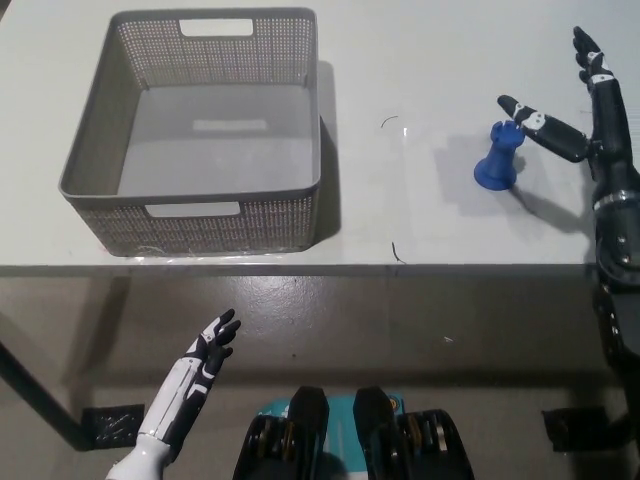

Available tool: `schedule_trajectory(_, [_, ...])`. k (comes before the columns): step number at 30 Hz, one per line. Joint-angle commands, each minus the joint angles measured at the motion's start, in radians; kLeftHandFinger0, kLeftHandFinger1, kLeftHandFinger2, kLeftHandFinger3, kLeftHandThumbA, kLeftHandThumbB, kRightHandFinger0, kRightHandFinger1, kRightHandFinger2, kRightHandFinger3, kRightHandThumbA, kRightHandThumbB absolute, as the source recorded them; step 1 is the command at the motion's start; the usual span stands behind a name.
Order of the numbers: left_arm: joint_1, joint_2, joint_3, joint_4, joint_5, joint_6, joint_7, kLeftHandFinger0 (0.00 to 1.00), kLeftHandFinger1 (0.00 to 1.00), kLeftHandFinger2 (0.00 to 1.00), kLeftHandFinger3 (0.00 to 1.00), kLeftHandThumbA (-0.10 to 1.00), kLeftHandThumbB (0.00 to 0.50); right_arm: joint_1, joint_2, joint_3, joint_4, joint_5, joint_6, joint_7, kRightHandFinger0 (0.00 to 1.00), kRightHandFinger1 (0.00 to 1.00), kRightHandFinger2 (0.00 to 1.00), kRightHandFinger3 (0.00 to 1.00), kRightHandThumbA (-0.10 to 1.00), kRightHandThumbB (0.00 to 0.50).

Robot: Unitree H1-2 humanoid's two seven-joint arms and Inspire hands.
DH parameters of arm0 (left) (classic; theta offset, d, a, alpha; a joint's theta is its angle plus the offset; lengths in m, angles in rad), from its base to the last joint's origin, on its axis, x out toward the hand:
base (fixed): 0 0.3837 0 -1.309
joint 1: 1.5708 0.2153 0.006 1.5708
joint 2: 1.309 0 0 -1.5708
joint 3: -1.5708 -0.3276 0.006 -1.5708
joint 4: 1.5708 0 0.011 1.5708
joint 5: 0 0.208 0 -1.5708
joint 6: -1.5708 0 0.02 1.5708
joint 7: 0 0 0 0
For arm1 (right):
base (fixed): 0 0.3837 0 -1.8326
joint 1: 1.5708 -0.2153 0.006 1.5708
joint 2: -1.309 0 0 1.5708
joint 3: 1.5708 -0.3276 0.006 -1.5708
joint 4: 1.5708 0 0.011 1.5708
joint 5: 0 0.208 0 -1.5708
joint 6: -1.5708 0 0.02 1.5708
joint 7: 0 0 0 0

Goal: Use the right hand to pick up a chess pieces and put it into a container on the left hand side

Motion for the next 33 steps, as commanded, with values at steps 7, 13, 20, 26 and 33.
schedule_trajectory(7, [-0.003, 0.016, -0.003, -0.008, 0.01, -0.037, -0.014, 1.0, 1.0, 1.0, 1.0, 1.0, 0.23, -0.163, -0.026, 0.029, 0.168, 0.003, 0.004, -0.018, 1.0, 1.0, 1.0, 1.0, 1.0, 0.346])
schedule_trajectory(13, [-0.005, 0.017, -0.005, -0.002, 0.003, -0.04, -0.021, 1.0, 1.0, 1.0, 1.0, 1.0, 0.233, -0.223, -0.035, 0.053, 0.308, -0.011, -0.009, -0.041, 1.0, 1.0, 1.0, 1.0, 1.0, 0.367])
schedule_trajectory(20, [-0.001, 0.015, -0.007, 0.005, 0.002, -0.051, -0.02, 1.0, 1.0, 1.0, 1.0, 1.0, 0.251, -0.281, -0.037, 0.072, 0.47, -0.002, -0.033, -0.055, 1.0, 1.0, 1.0, 1.0, 1.0, 0.39])
schedule_trajectory(26, [-0.003, 0.016, -0.008, 0.012, 0.0, -0.063, -0.022, 1.0, 1.0, 1.0, 1.0, 1.0, 0.243, -0.313, -0.041, 0.091, 0.588, -0.003, -0.055, -0.065, 1.0, 1.0, 1.0, 1.0, 1.0, 0.41])
schedule_trajectory(33, [0.0, 0.021, -0.009, 0.009, -0.003, -0.058, -0.033, 1.0, 1.0, 1.0, 1.0, 1.0, 0.251, -0.326, -0.051, 0.102, 0.68, 0.007, -0.052, -0.075, 1.0, 1.0, 1.0, 1.0, 0.99, 0.4])
